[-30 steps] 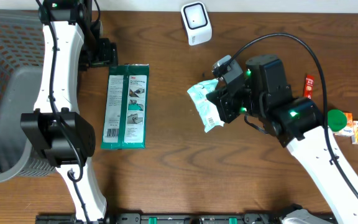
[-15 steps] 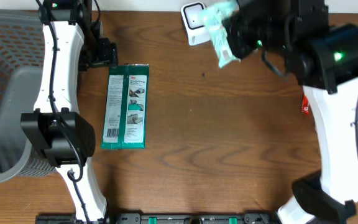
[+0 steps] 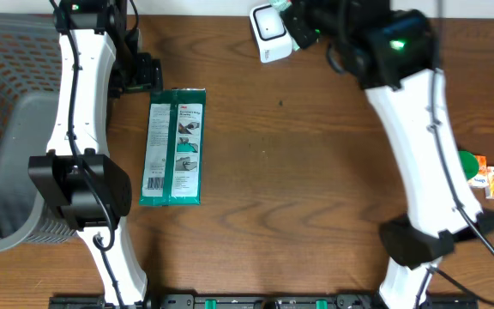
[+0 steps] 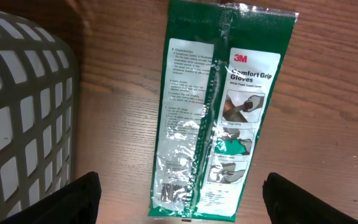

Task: Scan the item barcode
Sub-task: 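Hold the wipes pouch up in front of the white scanner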

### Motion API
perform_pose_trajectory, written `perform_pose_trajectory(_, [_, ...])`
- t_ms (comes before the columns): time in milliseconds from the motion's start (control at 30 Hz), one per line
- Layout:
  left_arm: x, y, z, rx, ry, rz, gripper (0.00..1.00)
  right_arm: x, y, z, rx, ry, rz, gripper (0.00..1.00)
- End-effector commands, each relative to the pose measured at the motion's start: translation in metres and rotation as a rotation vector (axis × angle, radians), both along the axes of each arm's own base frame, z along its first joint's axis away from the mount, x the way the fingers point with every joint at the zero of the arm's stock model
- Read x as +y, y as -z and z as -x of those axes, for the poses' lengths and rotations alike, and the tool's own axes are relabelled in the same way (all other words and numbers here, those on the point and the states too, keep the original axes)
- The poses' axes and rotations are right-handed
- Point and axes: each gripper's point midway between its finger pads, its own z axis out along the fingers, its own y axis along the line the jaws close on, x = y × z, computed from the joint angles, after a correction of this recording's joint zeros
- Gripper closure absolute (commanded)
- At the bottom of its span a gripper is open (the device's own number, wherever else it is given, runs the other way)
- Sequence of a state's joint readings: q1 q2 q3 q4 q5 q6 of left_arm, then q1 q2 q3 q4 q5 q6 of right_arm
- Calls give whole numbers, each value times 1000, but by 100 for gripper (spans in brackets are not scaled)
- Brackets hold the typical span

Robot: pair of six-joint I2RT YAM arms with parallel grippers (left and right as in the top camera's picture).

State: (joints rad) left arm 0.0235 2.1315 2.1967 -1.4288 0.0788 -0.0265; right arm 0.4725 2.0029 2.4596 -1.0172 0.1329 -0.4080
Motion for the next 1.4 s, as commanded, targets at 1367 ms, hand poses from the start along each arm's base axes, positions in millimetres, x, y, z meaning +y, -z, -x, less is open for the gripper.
perform_pose_trajectory(1367, [2,-11,2,-24,-6,-6,16,68,265,-179,-403,250,613,99])
